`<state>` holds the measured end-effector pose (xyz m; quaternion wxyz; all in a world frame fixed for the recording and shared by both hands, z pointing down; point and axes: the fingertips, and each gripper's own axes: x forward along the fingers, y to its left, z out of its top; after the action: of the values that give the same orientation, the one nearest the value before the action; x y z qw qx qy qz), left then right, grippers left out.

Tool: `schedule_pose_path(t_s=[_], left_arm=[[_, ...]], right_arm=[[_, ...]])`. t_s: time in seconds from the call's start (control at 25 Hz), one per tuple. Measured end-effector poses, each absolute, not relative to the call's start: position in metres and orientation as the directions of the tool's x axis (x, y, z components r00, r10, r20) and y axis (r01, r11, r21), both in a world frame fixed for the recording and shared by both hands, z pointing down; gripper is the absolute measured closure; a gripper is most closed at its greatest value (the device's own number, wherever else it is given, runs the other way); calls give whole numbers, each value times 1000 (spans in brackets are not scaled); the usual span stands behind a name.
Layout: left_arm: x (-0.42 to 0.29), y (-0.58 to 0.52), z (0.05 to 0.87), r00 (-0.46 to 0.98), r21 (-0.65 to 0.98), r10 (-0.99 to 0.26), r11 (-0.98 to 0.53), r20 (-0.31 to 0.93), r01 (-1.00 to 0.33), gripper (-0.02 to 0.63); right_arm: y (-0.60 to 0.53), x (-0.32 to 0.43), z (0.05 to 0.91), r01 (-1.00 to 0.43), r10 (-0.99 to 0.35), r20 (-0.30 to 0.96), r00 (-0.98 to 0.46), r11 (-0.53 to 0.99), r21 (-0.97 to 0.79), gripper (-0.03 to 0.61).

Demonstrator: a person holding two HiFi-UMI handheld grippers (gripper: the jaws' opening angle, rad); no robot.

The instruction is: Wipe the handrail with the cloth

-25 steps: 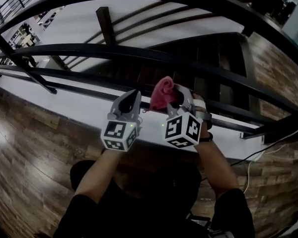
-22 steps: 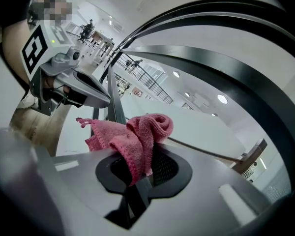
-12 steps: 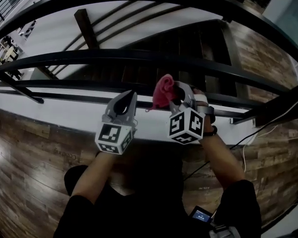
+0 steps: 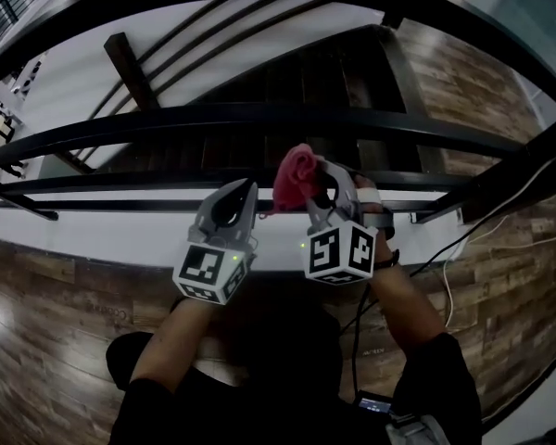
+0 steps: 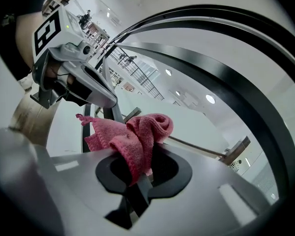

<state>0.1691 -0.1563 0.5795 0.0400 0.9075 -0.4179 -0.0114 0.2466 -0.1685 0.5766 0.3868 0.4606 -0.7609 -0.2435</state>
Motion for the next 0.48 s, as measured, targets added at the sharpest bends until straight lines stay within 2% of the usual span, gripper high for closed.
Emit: schedule_pose_path(t_s=[0.24,0.48], left_arm=[[194,-150,579,694,56,-719,-695,-32,-717,615],[238,-145,572,763,-14,-647,-763,-17,-647,615]], right_arm=[[-164,275,574,-535,-909,330,-255,417,735,532],[-161,304,570,-571,-924,312,-219,381,727,532]])
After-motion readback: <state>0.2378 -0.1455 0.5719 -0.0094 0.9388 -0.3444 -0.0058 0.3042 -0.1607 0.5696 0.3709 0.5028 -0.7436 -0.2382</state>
